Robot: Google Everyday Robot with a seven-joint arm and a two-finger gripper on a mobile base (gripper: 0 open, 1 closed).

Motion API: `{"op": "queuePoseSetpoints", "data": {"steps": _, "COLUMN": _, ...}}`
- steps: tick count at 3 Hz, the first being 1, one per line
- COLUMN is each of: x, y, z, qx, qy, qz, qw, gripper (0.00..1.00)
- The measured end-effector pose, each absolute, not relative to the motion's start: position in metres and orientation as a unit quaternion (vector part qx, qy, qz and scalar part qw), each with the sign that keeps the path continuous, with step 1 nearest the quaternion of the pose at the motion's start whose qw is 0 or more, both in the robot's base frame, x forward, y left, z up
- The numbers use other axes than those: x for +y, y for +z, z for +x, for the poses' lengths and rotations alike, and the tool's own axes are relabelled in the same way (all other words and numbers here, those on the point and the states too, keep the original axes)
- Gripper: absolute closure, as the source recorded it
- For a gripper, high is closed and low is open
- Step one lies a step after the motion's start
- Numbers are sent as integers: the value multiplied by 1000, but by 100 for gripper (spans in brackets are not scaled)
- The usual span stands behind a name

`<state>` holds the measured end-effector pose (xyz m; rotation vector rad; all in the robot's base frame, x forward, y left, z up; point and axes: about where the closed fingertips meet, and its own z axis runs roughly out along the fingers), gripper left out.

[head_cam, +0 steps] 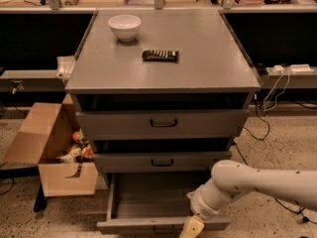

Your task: Close bottom drawer

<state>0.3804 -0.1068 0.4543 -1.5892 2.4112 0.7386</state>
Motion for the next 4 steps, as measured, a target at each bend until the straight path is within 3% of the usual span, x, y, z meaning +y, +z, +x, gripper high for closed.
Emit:
{"op": "queuePoseSetpoints", "data": {"steps": 1, "x": -112, "y": 416, "z": 377, "qx": 794, "qy": 237, "qz": -554, "qw": 78, "gripper": 0}}
{"op": "queuePoseSetpoints", "data": {"steps": 2, "x": -115, "y": 387, "z": 374, "qx": 783, "qy": 238, "qz": -570, "qw": 75, "gripper": 18}}
{"op": "queuePoseSetpoints", "data": {"steps": 3, "x": -128, "y": 342, "z": 377, "qx": 784, "qy": 244, "qz": -567, "qw": 64, "gripper": 49}}
{"op": "queuePoseSetpoints", "data": {"steps": 4, "x": -141, "y": 310, "z": 383, "qx": 795, "qy": 248, "qz": -551, "qw": 54, "gripper": 72}}
